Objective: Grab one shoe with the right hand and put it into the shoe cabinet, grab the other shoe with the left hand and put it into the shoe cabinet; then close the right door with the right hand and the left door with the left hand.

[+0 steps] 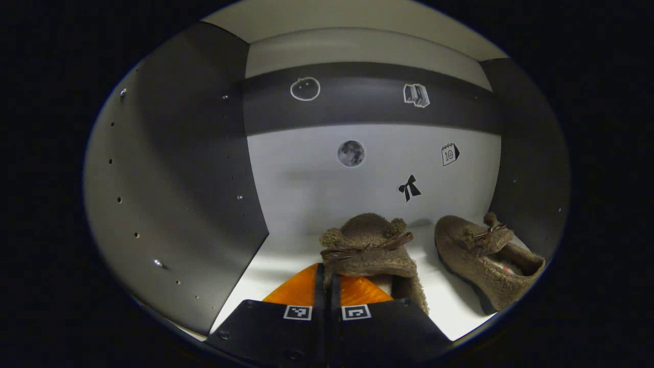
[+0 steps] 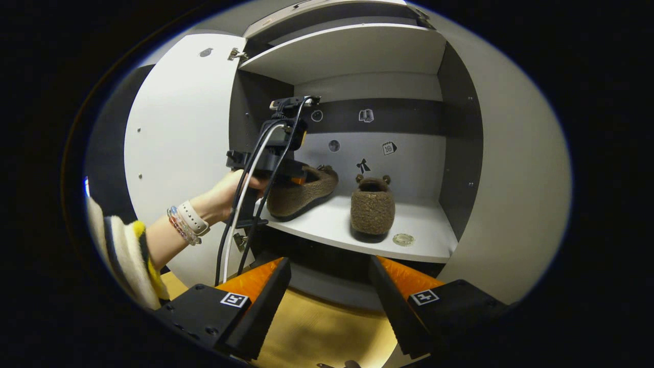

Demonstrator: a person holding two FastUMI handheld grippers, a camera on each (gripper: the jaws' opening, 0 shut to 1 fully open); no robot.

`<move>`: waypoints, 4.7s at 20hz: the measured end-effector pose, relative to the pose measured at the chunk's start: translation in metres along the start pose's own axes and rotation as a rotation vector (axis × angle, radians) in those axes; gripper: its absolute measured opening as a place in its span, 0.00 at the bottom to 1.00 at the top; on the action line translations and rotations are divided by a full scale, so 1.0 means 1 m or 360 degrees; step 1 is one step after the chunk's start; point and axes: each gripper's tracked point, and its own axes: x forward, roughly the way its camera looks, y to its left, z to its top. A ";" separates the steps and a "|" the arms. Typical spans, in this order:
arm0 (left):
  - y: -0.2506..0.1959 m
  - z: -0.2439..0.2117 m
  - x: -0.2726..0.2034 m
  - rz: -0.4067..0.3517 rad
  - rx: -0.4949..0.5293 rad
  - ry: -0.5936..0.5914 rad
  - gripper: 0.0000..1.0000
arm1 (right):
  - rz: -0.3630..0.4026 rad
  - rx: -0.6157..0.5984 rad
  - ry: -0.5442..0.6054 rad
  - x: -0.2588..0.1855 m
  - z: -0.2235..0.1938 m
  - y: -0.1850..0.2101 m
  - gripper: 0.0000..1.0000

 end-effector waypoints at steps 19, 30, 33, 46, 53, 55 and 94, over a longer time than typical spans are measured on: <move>0.007 0.047 -0.088 -0.0143 0.0195 -0.0364 0.96 | -0.0040 -0.0059 -0.0083 -0.030 0.021 0.033 0.99; -0.021 0.043 -0.304 -0.0655 0.0044 -0.0700 0.96 | -0.0474 0.0046 -0.0294 -0.170 0.062 0.042 0.99; -0.016 0.032 -0.345 -0.0755 -0.0118 -0.0698 0.96 | -0.0649 0.0111 -0.0342 -0.220 0.064 0.021 0.98; 0.003 0.017 -0.453 -0.0808 -0.0006 -0.0775 0.94 | -0.1115 0.0279 -0.0449 -0.289 0.081 -0.159 0.98; 0.039 0.007 -0.457 -0.0597 0.0029 -0.0737 0.95 | -0.0949 0.0195 -0.0446 -0.255 0.098 -0.155 1.00; 0.038 0.004 -0.457 -0.0580 0.0038 -0.0718 0.95 | -0.0902 0.0151 -0.0456 -0.250 0.101 -0.145 0.97; 0.189 -0.036 -0.468 -0.0024 -0.0233 -0.0568 0.94 | -0.0360 0.0146 -0.0514 -0.032 0.154 0.019 0.98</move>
